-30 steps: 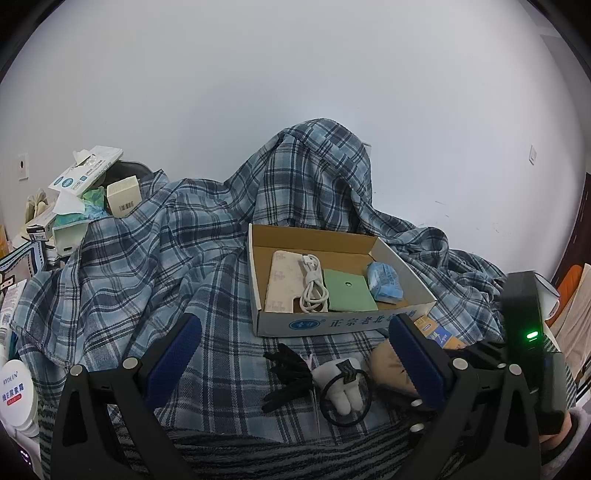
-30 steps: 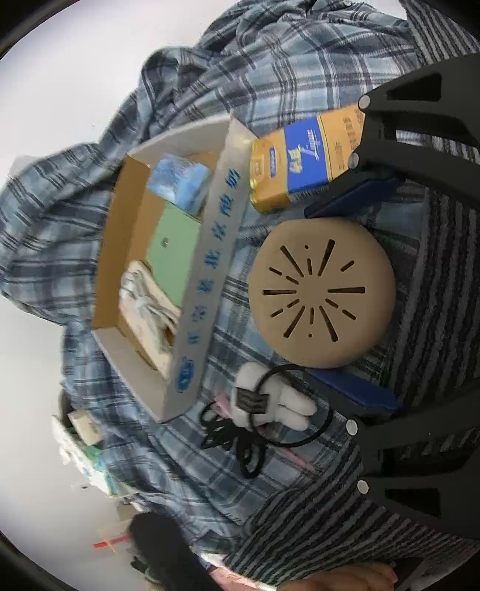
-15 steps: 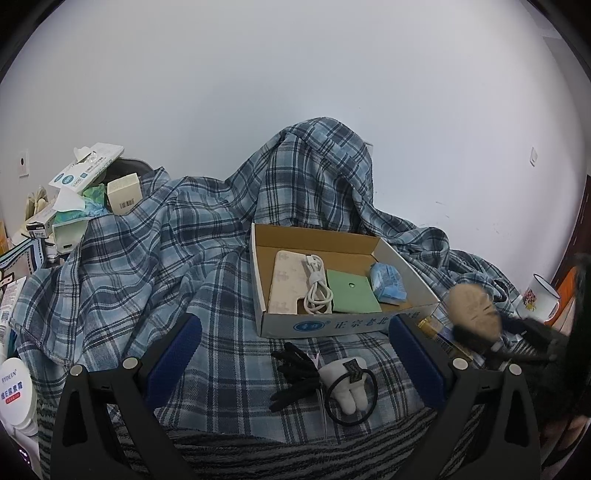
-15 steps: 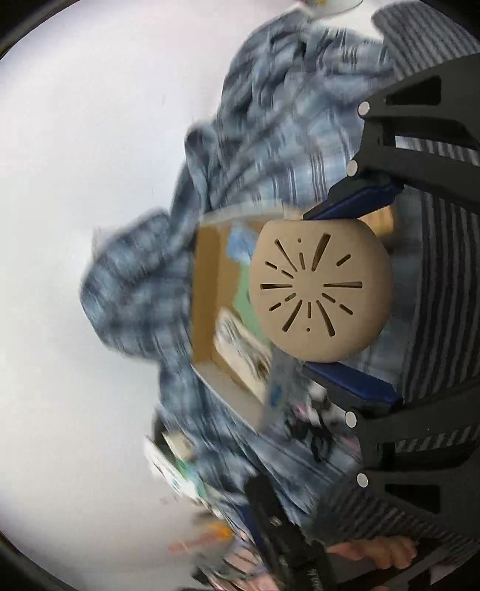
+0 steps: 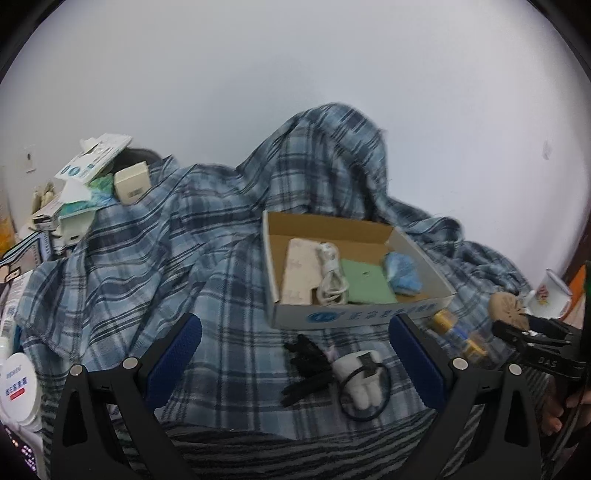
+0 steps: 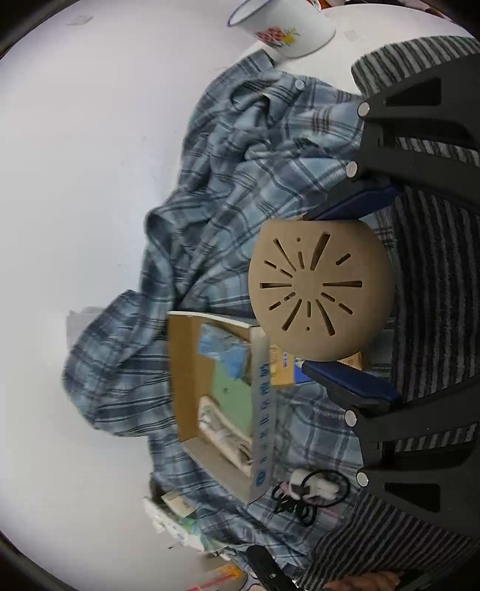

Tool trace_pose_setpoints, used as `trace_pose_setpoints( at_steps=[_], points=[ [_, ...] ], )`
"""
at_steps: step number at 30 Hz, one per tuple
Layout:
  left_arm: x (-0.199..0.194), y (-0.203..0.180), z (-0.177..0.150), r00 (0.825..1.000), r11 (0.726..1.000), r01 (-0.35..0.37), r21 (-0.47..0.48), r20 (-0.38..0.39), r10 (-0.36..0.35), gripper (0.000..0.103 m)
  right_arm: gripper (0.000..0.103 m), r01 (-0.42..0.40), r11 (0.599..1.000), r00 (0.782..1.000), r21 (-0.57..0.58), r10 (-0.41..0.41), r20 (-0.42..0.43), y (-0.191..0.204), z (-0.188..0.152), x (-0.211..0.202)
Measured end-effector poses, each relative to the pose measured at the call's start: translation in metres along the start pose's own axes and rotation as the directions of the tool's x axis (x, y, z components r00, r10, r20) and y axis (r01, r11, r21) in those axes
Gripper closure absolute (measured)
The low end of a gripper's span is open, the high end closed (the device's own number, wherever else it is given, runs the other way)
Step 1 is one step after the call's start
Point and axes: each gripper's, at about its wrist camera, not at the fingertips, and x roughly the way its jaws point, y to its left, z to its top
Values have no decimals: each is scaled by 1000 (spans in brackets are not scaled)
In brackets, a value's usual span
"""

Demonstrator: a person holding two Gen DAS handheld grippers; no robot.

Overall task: Organize soft objects
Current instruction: 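Grasp the black earphone cable with white holder using the left tool while the right tool holds the soap box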

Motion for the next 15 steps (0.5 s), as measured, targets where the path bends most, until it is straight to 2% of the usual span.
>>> trace_pose_setpoints(
  at_steps=[4, 8, 10, 12, 13, 15],
  points=[
    [1, 2, 0, 1000, 1000, 23, -2, -15, -23, 0, 33, -23, 1000, 1000, -1, 23, -20, 2, 2, 3],
    [-1, -10, 2, 998, 997, 46, 55, -38, -44, 2, 33, -60, 998, 998, -21, 60, -1, 8, 5, 0],
    [-6, -20, 1, 994, 991, 102, 88, -56, -98, 11, 33, -49, 998, 999, -34, 49, 0, 13, 2, 3],
    [-7, -29, -1, 985, 981, 161, 109, -81, -153, 16, 33, -33, 998, 999, -51, 33, 0, 16, -1, 7],
    [-6, -34, -2, 978, 974, 194, 119, -96, -183, 25, 33, -28, 998, 1000, -58, 28, 8, 17, -2, 6],
    [-1, -44, -2, 972, 965, 216, 148, -125, -198, 35, 33, -46, 997, 998, -69, 48, 32, 19, -2, 2]
  ],
)
